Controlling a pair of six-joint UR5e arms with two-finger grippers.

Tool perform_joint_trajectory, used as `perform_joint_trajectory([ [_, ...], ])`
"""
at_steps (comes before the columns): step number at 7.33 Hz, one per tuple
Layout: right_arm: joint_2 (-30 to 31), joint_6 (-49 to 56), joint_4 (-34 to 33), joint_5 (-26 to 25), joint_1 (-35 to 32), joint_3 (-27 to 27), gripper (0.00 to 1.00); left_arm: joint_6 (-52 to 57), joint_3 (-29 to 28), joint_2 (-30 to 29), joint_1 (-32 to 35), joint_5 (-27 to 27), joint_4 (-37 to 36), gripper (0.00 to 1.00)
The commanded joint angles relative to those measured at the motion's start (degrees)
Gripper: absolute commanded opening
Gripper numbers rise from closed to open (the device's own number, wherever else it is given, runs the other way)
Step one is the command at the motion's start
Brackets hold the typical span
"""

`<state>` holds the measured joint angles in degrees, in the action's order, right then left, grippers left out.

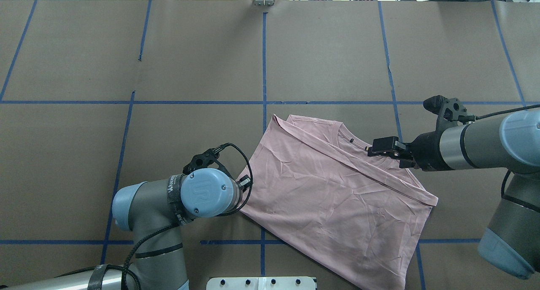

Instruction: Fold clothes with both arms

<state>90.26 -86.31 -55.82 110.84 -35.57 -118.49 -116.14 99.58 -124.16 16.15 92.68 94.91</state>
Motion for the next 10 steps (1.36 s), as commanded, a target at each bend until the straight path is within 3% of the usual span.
perform_joint_trajectory([
  [1, 0.1, 0.0, 0.1, 0.2, 0.0, 0.3, 1.00, 0.4, 0.4, 0.0, 1.8, 0.0, -0.1, 0.00],
  [4, 0.0, 0.0, 0.1, 0.1, 0.0, 0.5, 1.00, 4.7, -0.5, -1.0, 9.6, -0.2, 0.1, 0.00],
  [5, 0.1, 0.0, 0.1, -0.1, -0.1, 0.6, 1.00, 6.9, -3.4, -2.6, 12.4, -0.9, 0.5, 0.00],
  [8, 0.1, 0.0, 0.1, -0.2, -1.0, 0.9, 1.00, 15.2, -21.9, -11.8, 20.6, -1.2, 10.3, 0.00],
  [10, -0.1, 0.0, 0.1, -0.3, -1.6, 1.7, 1.00, 20.6, -29.1, -14.6, 23.8, -1.2, 16.3, 0.00],
])
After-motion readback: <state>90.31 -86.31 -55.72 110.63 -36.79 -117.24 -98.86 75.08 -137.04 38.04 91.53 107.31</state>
